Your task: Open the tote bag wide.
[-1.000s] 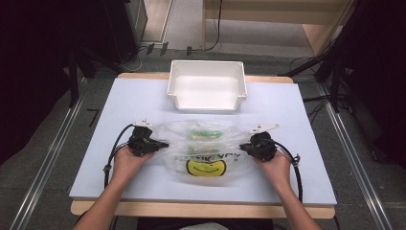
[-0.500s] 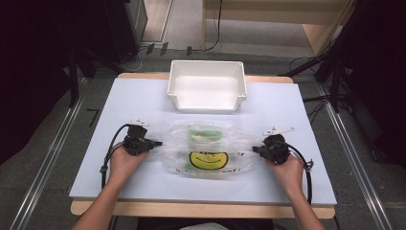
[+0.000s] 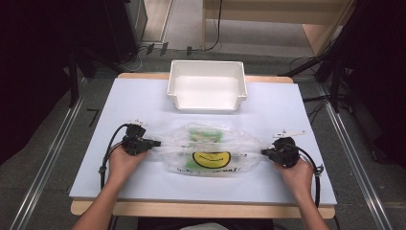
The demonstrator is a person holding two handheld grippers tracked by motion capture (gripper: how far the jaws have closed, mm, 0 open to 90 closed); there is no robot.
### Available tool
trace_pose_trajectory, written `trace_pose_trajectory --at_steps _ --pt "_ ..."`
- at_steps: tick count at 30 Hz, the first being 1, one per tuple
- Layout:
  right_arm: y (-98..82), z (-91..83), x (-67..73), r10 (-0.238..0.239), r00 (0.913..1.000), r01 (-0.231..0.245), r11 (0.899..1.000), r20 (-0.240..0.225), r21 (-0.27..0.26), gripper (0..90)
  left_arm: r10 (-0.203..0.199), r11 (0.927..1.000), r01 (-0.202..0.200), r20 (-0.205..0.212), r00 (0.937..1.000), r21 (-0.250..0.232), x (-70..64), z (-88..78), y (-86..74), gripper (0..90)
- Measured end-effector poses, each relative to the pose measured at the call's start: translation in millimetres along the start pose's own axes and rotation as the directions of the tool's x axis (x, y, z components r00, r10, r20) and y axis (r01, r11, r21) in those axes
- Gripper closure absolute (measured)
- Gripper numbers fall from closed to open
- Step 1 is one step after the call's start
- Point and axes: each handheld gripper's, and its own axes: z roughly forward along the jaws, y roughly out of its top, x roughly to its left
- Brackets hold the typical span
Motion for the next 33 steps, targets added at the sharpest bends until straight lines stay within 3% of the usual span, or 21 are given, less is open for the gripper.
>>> trace_pose_trajectory --at_steps 9,11,13,17,22,30,33 --pt "-3.0 -4.5 -0.4 -0.020 0.9991 0.020 1.000 0.038 0.011 90.0 0.018 0.9998 -0.018 -0.015 0.9997 0.001 -1.7 -0.2 0.2 90.0" --pt "-1.9 -4.3 0.9 -0.025 0.9986 0.025 1.000 0.046 0.016 90.0 0.051 0.9987 -0.051 -0.023 0.9984 -0.004 -3.4 -0.2 -0.1 90.0" --pt "0.7 -4.9 2.5 -0.044 0.9985 0.043 0.999 0.032 0.017 90.0 0.025 0.9997 -0.025 0.002 0.9997 0.007 -2.7 -1.5 1.5 90.0" --pt "8.4 -13.3 6.1 -0.046 0.9989 0.046 0.998 0.002 -0.043 90.0 0.057 0.9983 -0.057 0.022 0.9981 -0.015 -11.8 -6.5 5.4 90.0" --pt "13.7 -19.4 17.9 -0.092 0.9951 0.089 0.993 -0.036 -0.083 90.0 0.094 0.9946 -0.093 0.030 0.9951 -0.047 -21.8 -19.5 10.1 88.9" --pt "25.9 -19.3 37.4 -0.151 0.9866 0.145 0.985 -0.061 -0.095 90.0 0.146 0.9888 -0.145 0.042 0.9884 -0.036 -39.9 -21.2 19.9 89.0" --pt "31.0 -18.7 45.8 -0.169 0.9831 0.161 0.982 -0.071 -0.098 90.0 0.176 0.9839 -0.174 0.054 0.9829 -0.041 -48.4 -22.3 24.1 89.0"
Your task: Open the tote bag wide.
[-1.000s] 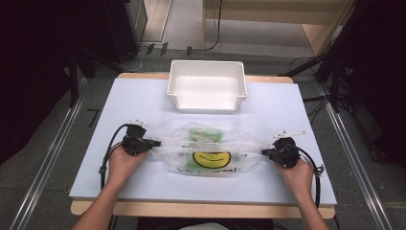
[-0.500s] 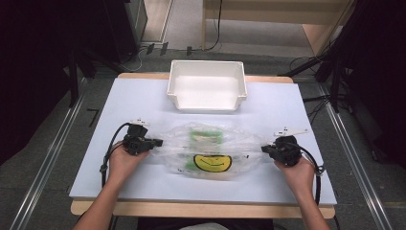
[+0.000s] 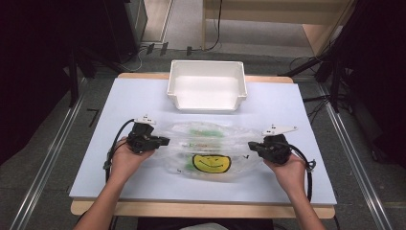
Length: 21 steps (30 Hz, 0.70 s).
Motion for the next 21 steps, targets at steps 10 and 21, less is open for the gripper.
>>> trace_pose_trajectory --at_steps 10,21 --pt "22.3 17.8 6.3 -0.028 0.9995 0.029 1.000 -0.016 0.010 90.0 0.023 0.9995 -0.023 0.004 0.9997 0.020 -6.0 12.8 23.7 89.0" --pt "45.6 32.2 -5.7 -0.017 0.9997 0.017 1.000 -0.015 0.003 90.0 -0.003 1.0000 0.003 0.001 1.0000 0.006 8.7 19.1 47.3 89.0"
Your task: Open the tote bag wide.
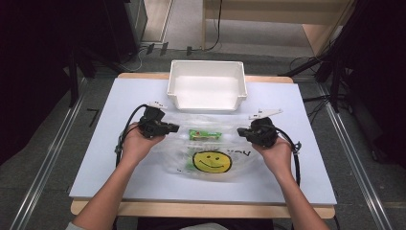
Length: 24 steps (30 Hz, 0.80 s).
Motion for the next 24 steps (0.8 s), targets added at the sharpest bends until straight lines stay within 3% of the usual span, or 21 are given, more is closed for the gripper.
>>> trace_pose_trajectory --at_steps 11,17,21,24 --pt "16.1 23.8 -11.0 -0.006 1.0000 0.006 1.000 0.005 0.022 90.0 -0.044 0.9990 0.044 -0.016 0.9989 -0.005 19.4 21.3 2.0 89.0" --pt "14.5 42.1 -18.3 0.032 0.9995 -0.032 0.999 -0.007 0.034 90.0 -0.059 0.9981 0.060 -0.028 0.9978 0.013 26.9 33.7 -0.9 89.0" --pt "16.2 43.6 -12.5 0.031 0.9992 -0.030 0.999 -0.025 0.030 90.0 -0.047 0.9988 0.047 -0.025 0.9986 0.013 25.2 37.6 -0.2 89.0" --pt "19.8 44.1 -5.8 0.014 0.9992 -0.014 1.000 -0.038 0.020 90.0 -0.060 0.9981 0.061 -0.021 0.9980 0.005 24.3 40.7 0.8 89.0"
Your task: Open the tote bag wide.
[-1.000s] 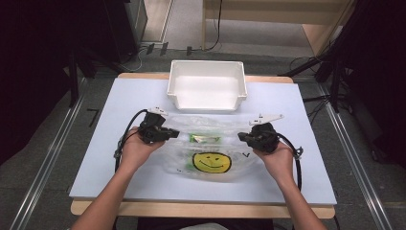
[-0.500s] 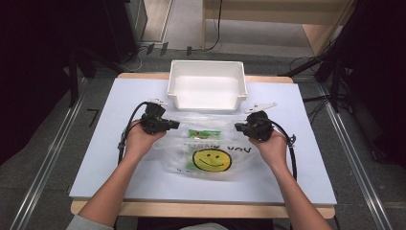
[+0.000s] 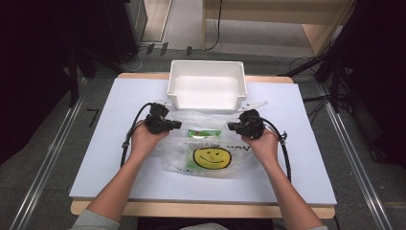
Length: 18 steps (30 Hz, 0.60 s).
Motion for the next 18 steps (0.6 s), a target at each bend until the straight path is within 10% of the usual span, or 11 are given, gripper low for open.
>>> trace_pose_trajectory --at_steps 18 --pt "-6.8 29.8 -19.4 0.048 0.9969 -0.051 0.997 0.062 0.052 90.0 -0.009 0.9988 0.012 -0.061 0.9981 0.048 14.2 14.7 -4.6 89.1"
